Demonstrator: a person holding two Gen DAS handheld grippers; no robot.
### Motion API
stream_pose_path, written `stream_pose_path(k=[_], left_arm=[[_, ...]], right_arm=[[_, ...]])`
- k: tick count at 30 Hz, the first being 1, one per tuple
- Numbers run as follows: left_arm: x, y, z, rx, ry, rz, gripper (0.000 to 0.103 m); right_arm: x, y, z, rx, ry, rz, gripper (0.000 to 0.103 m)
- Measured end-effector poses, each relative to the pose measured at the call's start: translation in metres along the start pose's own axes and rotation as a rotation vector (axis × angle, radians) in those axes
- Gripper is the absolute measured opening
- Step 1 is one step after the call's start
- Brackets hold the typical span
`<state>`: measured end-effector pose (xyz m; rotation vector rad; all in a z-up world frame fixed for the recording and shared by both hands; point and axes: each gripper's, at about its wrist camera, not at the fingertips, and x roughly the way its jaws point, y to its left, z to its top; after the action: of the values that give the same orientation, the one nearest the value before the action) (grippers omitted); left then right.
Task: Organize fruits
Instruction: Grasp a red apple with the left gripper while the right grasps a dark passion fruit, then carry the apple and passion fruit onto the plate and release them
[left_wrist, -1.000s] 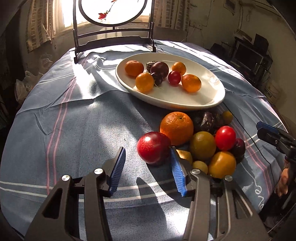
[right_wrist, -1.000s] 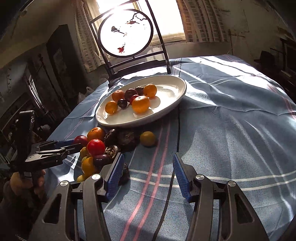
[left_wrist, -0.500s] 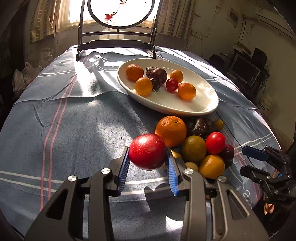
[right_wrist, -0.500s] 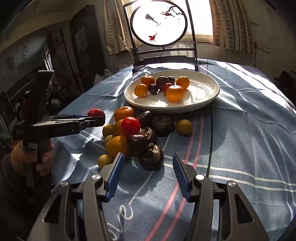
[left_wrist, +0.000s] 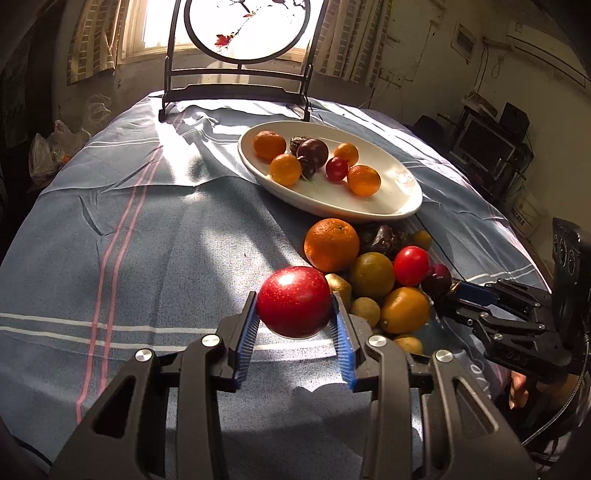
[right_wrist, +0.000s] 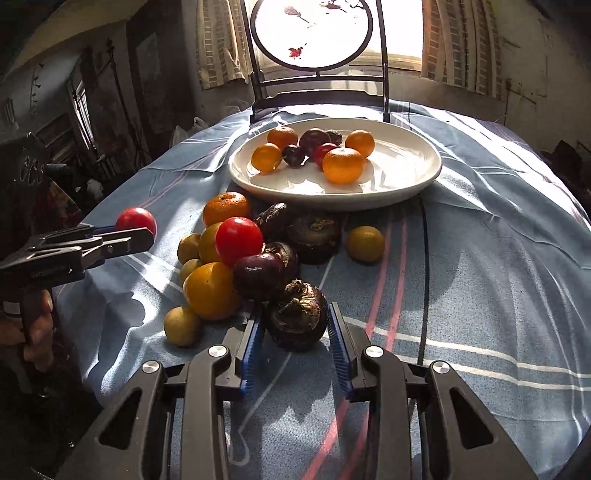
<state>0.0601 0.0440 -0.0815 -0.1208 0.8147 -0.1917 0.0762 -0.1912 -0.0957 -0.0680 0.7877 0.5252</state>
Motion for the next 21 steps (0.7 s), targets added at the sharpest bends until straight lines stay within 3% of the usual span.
stream_pose_path(k=[10,17,21], left_arm=[[-0.014,-0.016,0.012,0.019,-0.052,-0.036,0.037],[0.012,-0.040,0.060,0.061,-0.037,-0.061,0.037],[0.044,-0.049,0.087,0.070,-0.004,-0.050,0.037]], right_arm=[[-0.040,-0.066,0.002,0.155,-0.077,-0.040,0.034],[-0.037,-0.071,0.055,0.148,-0.145,0.001,0.035],[-0.006,-0.075,0.090,0.149,-0.109,0.011,0.035]])
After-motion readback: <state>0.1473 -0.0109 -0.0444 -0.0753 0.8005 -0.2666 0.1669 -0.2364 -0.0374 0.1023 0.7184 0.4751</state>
